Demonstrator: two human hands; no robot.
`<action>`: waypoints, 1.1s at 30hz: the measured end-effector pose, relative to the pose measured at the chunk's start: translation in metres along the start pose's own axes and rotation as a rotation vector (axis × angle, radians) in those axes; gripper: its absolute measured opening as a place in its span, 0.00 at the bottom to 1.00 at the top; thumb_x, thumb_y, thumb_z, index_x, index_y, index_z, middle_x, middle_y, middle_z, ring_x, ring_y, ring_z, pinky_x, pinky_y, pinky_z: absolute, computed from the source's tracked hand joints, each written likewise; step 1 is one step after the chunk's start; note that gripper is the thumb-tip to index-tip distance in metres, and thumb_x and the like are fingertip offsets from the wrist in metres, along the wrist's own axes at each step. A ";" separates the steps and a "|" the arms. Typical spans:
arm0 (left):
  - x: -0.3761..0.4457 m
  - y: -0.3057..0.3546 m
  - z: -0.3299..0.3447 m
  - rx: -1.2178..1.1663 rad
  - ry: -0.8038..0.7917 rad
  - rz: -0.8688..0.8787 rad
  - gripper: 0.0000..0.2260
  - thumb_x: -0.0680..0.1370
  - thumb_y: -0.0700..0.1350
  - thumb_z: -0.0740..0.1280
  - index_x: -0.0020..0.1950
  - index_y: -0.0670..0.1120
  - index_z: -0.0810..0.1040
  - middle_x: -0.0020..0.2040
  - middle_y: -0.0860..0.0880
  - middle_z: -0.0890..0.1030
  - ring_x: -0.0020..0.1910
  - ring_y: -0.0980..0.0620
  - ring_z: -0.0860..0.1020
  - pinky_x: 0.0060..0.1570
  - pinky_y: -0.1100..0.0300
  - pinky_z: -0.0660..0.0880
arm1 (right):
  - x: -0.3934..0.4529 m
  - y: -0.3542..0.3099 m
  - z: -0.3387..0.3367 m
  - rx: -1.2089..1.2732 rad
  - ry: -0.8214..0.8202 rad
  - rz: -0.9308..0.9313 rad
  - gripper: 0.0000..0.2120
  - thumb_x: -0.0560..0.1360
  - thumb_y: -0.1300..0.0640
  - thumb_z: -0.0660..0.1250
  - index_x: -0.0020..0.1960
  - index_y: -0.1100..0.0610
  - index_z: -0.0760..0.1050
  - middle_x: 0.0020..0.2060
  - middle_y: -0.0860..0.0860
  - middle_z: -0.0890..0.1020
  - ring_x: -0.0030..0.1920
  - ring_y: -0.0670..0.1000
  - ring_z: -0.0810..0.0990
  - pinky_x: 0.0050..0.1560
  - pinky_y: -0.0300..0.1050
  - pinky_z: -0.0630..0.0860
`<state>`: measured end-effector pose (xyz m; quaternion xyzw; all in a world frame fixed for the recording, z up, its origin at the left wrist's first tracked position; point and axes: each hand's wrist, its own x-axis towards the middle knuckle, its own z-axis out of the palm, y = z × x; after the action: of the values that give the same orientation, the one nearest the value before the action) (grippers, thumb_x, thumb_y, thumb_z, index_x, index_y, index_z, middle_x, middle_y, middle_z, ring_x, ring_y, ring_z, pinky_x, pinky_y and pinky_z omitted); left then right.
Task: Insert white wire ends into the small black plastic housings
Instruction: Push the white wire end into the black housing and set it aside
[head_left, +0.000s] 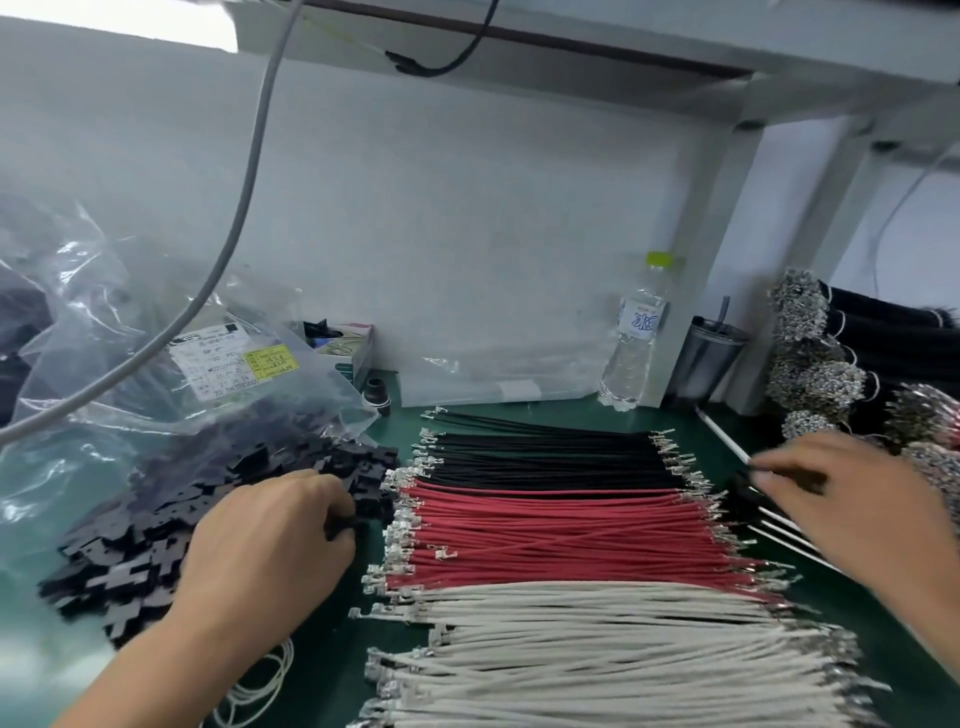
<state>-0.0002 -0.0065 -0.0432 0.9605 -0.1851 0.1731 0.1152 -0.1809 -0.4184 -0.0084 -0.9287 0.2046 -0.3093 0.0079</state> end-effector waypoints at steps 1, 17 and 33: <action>0.000 0.001 0.000 -0.028 0.027 -0.006 0.07 0.72 0.54 0.74 0.50 0.60 0.85 0.44 0.63 0.82 0.37 0.58 0.78 0.27 0.71 0.60 | 0.006 -0.036 -0.001 0.087 -0.042 -0.072 0.04 0.73 0.38 0.68 0.46 0.35 0.81 0.42 0.32 0.77 0.42 0.36 0.77 0.41 0.33 0.69; -0.007 0.003 0.007 -0.407 0.169 0.140 0.11 0.72 0.40 0.78 0.52 0.51 0.88 0.46 0.59 0.80 0.33 0.56 0.80 0.27 0.62 0.76 | 0.061 -0.203 0.099 0.291 -0.520 -0.254 0.05 0.75 0.51 0.73 0.42 0.42 0.81 0.41 0.37 0.80 0.46 0.41 0.78 0.48 0.44 0.73; -0.009 0.006 0.004 -0.493 0.188 0.142 0.13 0.73 0.39 0.78 0.56 0.49 0.88 0.47 0.60 0.82 0.37 0.58 0.81 0.40 0.58 0.82 | 0.067 -0.202 0.061 0.194 0.137 -0.522 0.04 0.80 0.57 0.68 0.52 0.54 0.80 0.43 0.47 0.80 0.40 0.51 0.80 0.35 0.45 0.75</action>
<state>-0.0094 -0.0099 -0.0490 0.8677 -0.2770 0.2190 0.3500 -0.0210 -0.2662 0.0087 -0.9218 -0.0718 -0.3810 0.0030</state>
